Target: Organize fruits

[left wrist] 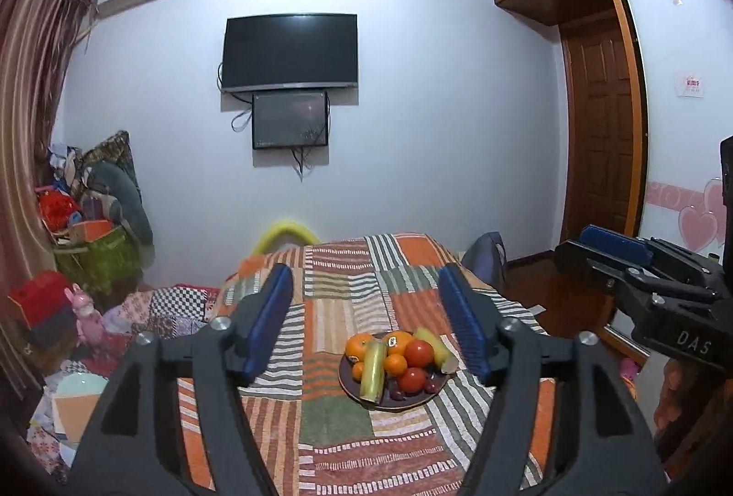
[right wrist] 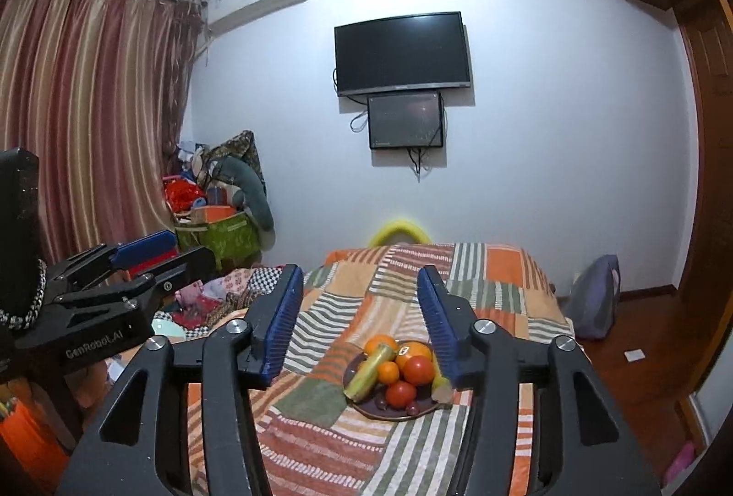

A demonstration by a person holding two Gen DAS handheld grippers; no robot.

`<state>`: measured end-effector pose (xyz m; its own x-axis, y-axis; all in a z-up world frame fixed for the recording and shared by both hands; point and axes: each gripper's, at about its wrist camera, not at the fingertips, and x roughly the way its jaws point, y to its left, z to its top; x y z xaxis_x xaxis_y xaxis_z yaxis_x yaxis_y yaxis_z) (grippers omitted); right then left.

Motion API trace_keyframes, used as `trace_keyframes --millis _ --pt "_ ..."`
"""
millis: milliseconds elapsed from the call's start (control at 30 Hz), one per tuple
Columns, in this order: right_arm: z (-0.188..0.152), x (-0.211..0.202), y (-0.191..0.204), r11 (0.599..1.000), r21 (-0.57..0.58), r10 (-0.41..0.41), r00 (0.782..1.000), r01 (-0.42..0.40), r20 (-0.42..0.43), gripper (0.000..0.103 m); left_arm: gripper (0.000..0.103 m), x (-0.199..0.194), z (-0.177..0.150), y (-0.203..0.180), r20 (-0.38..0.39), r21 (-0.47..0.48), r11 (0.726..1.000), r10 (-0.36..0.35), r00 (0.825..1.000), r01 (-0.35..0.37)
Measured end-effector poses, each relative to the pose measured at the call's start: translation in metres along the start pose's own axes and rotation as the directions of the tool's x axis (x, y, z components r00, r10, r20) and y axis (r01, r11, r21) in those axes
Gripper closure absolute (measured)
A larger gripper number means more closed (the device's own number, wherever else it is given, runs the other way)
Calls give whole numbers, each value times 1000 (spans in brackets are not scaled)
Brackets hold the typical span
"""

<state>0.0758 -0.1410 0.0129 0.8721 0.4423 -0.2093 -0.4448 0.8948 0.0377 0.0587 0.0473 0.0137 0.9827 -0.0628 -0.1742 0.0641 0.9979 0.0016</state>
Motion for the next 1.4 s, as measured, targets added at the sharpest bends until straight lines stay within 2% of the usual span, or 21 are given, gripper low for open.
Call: trace_keyframes --millis 33,67,233,300,333,567,1100,1400 --pt "0 -1 1 1000 2 -7 1000 7 8 40 28 -3 0 1 7 -11 1000 -2 1000 2" --pt "-1 -1 1 1000 3 -24 999 23 21 31 21 -4 0 2 10 -21 1000 -6 1000 6" --pt "-1 -6 7 997 -17 -74 996 75 49 16 15 -8 -1 6 25 -45 999 -10 1000 11" --pt "-2 -8 8 995 -15 -95 994 97 61 3 9 -9 0 7 30 -59 998 -8 1000 10" --pt "-2 -10 8 994 -11 -106 992 107 69 0 6 -10 0 8 35 -65 998 -6 999 9" --pt "-3 -14 7 990 16 -140 987 140 84 0 1 -14 -2 9 50 -62 998 12 999 -9" --pt "-7 -22 4 988 15 -152 985 151 84 0 0 -14 -9 -2 56 -9 1000 12 998 -11" --pt "-6 -24 5 987 6 -163 983 163 87 0 0 -13 -9 -4 49 -10 1000 6 999 -6"
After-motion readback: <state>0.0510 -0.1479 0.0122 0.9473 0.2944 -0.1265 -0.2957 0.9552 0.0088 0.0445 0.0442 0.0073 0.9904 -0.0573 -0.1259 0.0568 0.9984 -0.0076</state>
